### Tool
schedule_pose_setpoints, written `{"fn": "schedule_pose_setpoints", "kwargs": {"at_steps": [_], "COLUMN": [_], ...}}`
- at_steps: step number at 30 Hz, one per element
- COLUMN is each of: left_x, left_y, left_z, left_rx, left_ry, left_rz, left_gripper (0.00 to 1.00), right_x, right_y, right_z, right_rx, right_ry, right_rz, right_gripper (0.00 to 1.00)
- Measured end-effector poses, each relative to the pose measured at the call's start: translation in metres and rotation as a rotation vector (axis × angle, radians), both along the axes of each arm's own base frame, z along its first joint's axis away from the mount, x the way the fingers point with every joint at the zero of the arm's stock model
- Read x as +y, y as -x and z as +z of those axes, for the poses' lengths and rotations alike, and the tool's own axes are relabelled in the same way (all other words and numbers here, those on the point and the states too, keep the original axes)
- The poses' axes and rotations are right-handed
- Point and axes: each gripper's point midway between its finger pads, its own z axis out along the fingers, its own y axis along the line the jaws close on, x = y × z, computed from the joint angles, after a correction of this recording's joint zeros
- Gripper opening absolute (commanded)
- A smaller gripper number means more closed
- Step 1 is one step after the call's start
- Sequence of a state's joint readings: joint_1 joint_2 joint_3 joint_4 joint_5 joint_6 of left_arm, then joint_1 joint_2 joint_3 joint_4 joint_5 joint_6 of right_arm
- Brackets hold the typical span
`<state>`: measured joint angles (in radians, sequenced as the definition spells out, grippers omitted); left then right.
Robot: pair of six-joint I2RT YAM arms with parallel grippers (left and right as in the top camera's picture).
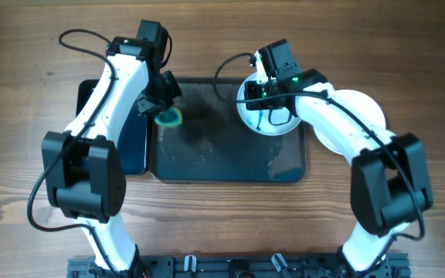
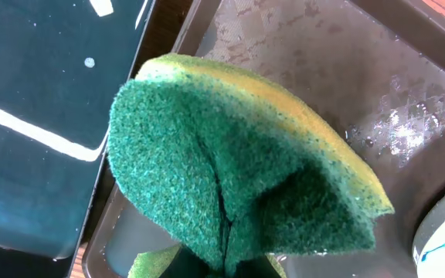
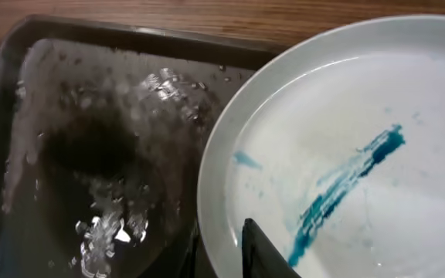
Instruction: Clean dirty plates on tray and stack at the side
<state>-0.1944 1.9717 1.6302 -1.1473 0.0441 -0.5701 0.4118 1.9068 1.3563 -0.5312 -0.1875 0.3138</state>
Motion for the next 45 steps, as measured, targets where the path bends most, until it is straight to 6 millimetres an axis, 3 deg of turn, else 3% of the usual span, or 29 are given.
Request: {"fn": "schedule_pose_setpoints", "kwargs": {"at_steps": [5, 8, 11, 20, 24, 29, 33, 39, 45], "left_x": [0.0, 0.0, 0.0, 0.0, 0.0, 0.0, 0.0, 0.0, 0.0], "left_y": [-0.001, -0.001, -0.002, -0.002, -0.002, -0.002, -0.002, -0.002, -0.002], "left_z": [0.0, 0.0, 0.0, 0.0, 0.0, 0.0, 0.0, 0.0, 0.0], "left_rx": [-0.003, -0.005, -0.007, -0.007, -0.007, -0.007, -0.007, -0.007, -0.007], "left_ry": [0.001, 0.001, 0.001, 0.001, 0.001, 0.001, 0.001, 0.001, 0.001], "left_rz": [0.0, 0.0, 0.0, 0.0, 0.0, 0.0, 0.0, 0.0, 0.0], "left_gripper": [0.04, 0.04, 0.04, 0.04, 0.04, 0.04, 0.04, 0.04, 0.04], "right_x": [0.004, 0.017, 0.033, 0.089, 0.099, 0.087, 0.069, 0.019, -0.024], "right_y": [0.004, 0.006, 0.012, 0.06, 0.07, 0.063, 0.053, 0.033, 0.028], "right_z": [-0.04, -0.051, -0.055, -0.06, -0.059, -0.057, -0.045, -0.001, -0.01], "right_rx": [0.079, 0.08, 0.085, 0.163, 0.197, 0.227, 0.227, 0.187, 0.231], "right_ry": [0.022, 0.019, 0.006, -0.05, -0.074, -0.1, -0.113, -0.119, -0.056], "right_rz": [-0.014, 0.006, 0.04, 0.171, 0.168, 0.119, 0.079, -0.011, -0.095], "right_gripper": [0.2, 0.2, 0.2, 0.18, 0.17, 0.2, 0.3, 0.37, 0.39]}}
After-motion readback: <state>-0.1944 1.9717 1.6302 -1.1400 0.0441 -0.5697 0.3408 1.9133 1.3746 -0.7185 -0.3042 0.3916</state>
